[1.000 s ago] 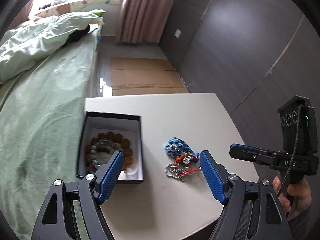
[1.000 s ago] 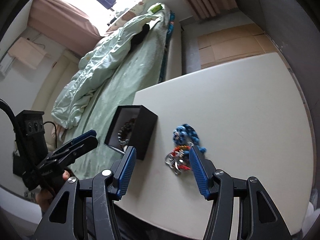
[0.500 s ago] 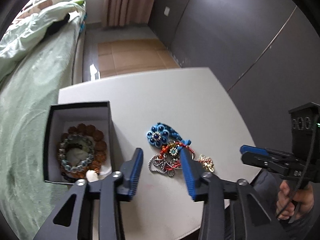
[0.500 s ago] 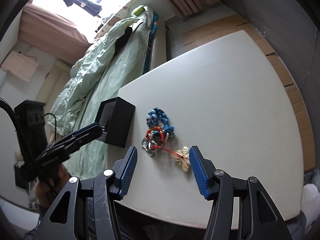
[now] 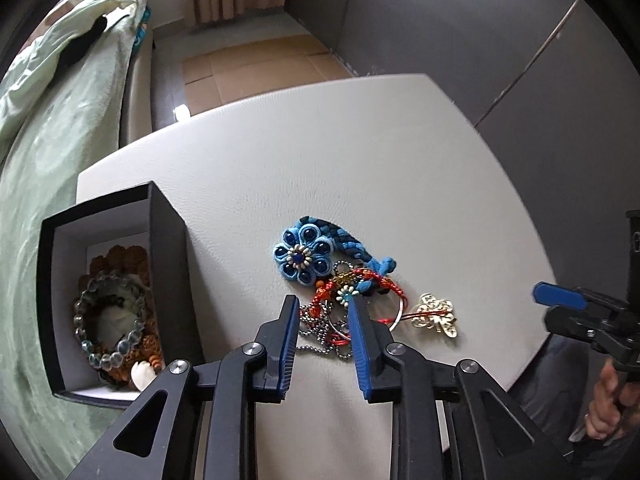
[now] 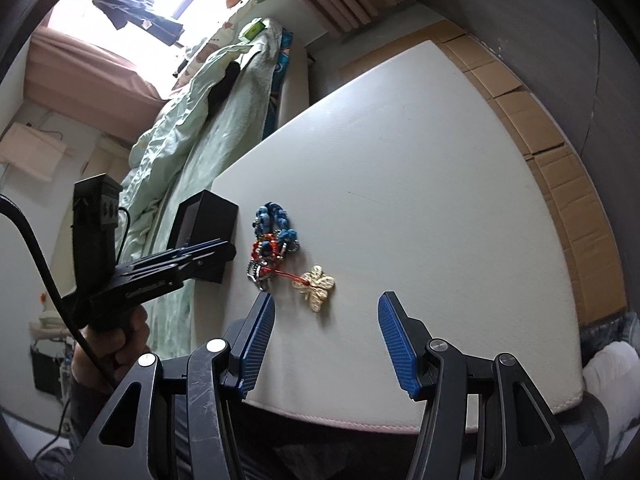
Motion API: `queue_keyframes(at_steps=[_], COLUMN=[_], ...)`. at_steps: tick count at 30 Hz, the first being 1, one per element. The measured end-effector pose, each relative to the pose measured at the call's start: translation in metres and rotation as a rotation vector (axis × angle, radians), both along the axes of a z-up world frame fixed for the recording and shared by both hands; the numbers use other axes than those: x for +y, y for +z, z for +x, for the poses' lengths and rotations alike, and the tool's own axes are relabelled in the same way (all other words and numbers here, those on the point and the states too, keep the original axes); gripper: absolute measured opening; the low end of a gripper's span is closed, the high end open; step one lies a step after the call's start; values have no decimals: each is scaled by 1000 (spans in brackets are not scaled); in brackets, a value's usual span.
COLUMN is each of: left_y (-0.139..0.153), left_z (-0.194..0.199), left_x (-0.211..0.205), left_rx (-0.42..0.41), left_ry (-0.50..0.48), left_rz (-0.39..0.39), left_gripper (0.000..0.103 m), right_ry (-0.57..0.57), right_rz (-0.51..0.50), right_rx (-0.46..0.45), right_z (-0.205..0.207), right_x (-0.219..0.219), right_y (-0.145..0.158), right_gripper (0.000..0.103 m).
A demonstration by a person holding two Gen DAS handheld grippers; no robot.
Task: Organize jewelry
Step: 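Grasp the red cord and chain jewelry from the pile with the left gripper, then lift the red cord jewelry toward the box with the left while the right grasps the gold butterfly pendant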
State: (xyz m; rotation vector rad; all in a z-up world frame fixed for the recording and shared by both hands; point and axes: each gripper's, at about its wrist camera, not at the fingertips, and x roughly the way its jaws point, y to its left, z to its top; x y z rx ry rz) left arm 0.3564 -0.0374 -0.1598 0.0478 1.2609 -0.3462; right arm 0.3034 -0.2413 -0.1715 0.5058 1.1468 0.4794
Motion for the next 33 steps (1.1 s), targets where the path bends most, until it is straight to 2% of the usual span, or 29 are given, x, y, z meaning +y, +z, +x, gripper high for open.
queue_keyframes(at_steps=[7,12,18,27,33], left_y=[-20,-25,-25,9,46], left_z=[16,23,21,3,-9], left_x=[-14,-11,-4,17,24], left_rx=[40,56,59,12,-55], left_ry=[-20,-12,-1,23,15], left_rz=[63,23,-17,-116,-149], left_gripper=[22,10,8,7,7], right_ry=[-18,-21,-10,0,27], right_rz=[10,13,15,16,23], right_rx=[5,5,8,17,23], right_z=[-4,-5,-6,-1,3], right_x=[-8,-8,-5,-1,12], right_y=[-4,-3,-6,-10,-13], right_gripper=[56,56,56,56,56])
